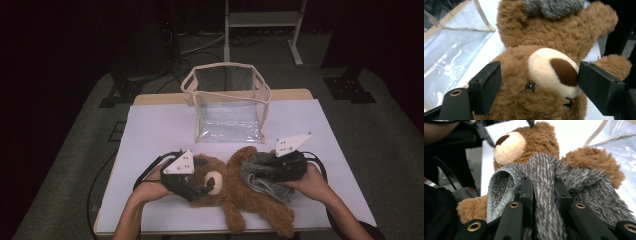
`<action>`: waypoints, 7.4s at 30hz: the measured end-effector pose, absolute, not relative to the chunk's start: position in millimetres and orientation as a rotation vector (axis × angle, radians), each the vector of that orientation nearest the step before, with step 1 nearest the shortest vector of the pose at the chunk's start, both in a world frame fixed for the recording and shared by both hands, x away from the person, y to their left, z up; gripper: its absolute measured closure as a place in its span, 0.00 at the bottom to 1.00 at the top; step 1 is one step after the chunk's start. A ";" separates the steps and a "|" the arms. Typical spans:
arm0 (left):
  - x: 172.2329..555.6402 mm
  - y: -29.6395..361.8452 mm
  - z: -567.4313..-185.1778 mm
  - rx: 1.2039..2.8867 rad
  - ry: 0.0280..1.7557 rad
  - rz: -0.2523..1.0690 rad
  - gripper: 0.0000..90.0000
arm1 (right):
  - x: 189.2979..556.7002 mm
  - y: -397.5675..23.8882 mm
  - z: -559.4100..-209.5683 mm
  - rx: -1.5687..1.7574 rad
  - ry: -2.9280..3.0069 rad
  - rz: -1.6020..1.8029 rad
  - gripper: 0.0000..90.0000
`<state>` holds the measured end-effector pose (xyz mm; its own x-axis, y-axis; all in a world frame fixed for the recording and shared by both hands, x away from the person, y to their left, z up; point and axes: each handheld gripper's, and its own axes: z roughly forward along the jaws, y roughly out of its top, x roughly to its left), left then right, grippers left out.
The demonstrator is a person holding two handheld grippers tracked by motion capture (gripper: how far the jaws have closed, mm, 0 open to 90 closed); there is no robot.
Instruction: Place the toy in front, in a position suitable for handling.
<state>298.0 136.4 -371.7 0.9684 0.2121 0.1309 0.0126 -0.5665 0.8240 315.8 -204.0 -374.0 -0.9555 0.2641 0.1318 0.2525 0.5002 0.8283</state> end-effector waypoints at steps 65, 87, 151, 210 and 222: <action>296.9 127.3 -385.0 2.201 0.115 0.159 0.40 | 332.6 -274.0 -374.6 0.755 2.644 1.327 0.80; 302.7 124.2 -386.3 2.177 0.185 0.207 0.38 | 316.0 -263.2 -373.9 0.673 2.628 1.395 0.80; 302.3 118.3 -385.8 2.199 0.193 0.243 0.35 | 318.1 -215.0 -352.4 0.457 2.714 1.381 0.80; 302.0 131.8 -381.5 2.183 0.200 0.170 0.41 | 354.4 -132.0 -335.6 0.289 2.770 1.241 0.80; 301.6 133.1 -381.4 2.189 0.194 0.168 0.41 | 382.9 -143.3 -367.5 0.454 2.834 1.182 0.81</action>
<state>301.6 133.1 -381.4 0.9784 0.2008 0.0496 0.0777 -0.5791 0.8115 382.9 -143.3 -367.5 -0.9566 0.2809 0.0772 0.2525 0.6673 0.7007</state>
